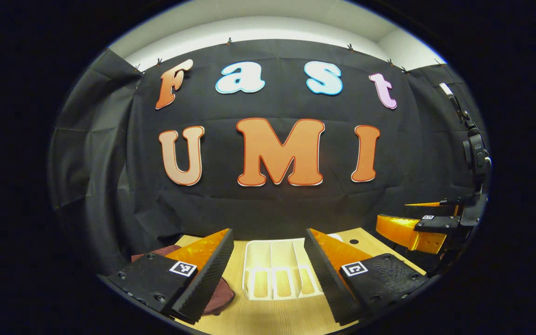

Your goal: Open the schoolbag, grab two books from the bookshelf and put them into the schoolbag.

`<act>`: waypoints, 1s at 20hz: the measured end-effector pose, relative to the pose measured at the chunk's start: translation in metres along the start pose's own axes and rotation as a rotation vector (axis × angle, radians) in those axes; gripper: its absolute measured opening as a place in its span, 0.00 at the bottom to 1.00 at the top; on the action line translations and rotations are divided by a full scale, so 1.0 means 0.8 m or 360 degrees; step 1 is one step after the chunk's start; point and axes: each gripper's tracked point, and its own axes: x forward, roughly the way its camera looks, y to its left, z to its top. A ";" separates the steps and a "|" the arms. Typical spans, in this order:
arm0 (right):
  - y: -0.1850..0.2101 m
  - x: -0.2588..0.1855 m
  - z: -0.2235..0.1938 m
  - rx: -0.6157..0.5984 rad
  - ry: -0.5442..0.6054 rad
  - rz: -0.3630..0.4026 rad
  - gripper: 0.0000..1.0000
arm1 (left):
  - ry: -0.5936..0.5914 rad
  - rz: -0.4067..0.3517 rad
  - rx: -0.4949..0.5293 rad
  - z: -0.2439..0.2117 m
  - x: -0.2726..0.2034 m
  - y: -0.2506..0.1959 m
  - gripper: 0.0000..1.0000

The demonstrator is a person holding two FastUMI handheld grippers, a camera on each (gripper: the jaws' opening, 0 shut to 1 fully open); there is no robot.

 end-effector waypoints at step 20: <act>0.017 0.015 -0.026 -0.0044 -0.0096 -0.0070 0.97 | -0.0238 0.0025 -0.0027 0.009 0.007 0.002 0.94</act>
